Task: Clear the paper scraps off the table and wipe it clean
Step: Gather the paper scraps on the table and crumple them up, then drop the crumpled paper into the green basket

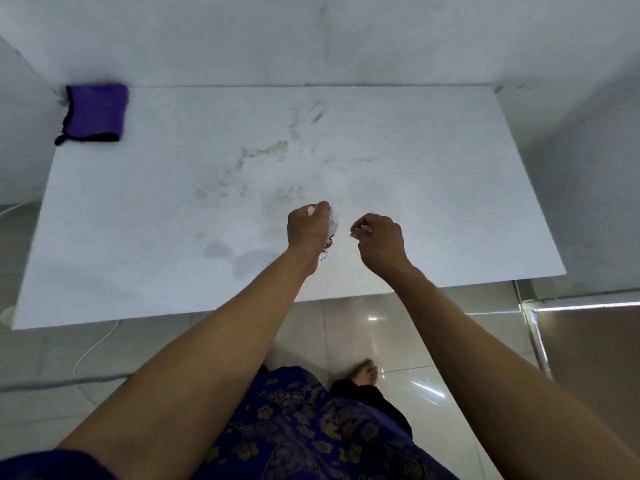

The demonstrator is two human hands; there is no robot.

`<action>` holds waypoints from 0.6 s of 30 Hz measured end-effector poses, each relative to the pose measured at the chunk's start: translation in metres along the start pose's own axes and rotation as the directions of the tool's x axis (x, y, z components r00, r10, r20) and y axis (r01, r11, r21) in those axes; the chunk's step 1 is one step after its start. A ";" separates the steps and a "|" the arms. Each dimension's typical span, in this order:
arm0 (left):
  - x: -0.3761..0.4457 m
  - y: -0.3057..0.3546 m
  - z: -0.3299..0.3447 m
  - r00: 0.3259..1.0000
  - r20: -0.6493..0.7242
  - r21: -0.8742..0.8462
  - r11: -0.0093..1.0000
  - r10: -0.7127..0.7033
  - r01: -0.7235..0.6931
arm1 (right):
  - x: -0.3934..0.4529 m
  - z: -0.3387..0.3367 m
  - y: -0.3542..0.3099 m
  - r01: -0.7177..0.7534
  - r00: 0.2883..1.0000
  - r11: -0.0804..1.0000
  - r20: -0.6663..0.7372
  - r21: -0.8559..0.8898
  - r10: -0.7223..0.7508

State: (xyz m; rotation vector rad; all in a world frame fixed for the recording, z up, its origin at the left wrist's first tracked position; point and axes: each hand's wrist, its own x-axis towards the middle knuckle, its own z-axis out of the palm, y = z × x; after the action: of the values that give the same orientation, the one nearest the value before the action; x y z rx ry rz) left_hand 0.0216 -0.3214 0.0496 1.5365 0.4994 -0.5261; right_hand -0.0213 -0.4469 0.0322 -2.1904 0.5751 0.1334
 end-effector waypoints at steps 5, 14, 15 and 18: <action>-0.026 -0.003 0.097 1.000 0.012 0.009 1.000 -0.005 0.005 | 0.000 -0.076 0.056 -0.008 1.000 1.000 -0.011 -0.007 0.008; -0.053 0.000 0.258 0.993 0.095 0.062 0.995 0.071 -0.077 | 0.012 -0.197 0.145 -0.048 0.992 0.998 -0.115 0.051 0.054; -0.055 -0.001 0.276 0.991 0.114 0.076 0.994 0.072 -0.081 | 0.015 -0.208 0.153 -0.059 0.988 0.996 -0.138 0.062 0.067; -0.058 -0.004 0.324 0.988 0.149 0.105 0.992 0.047 -0.063 | 0.026 -0.239 0.173 -0.088 0.976 0.990 -0.191 0.112 0.109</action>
State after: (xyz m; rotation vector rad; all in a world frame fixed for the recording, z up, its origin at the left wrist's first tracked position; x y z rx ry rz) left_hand -0.0343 -0.6449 0.0752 1.5980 0.3184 -0.6275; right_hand -0.0998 -0.7314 0.0534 -2.0879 0.7848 -0.0609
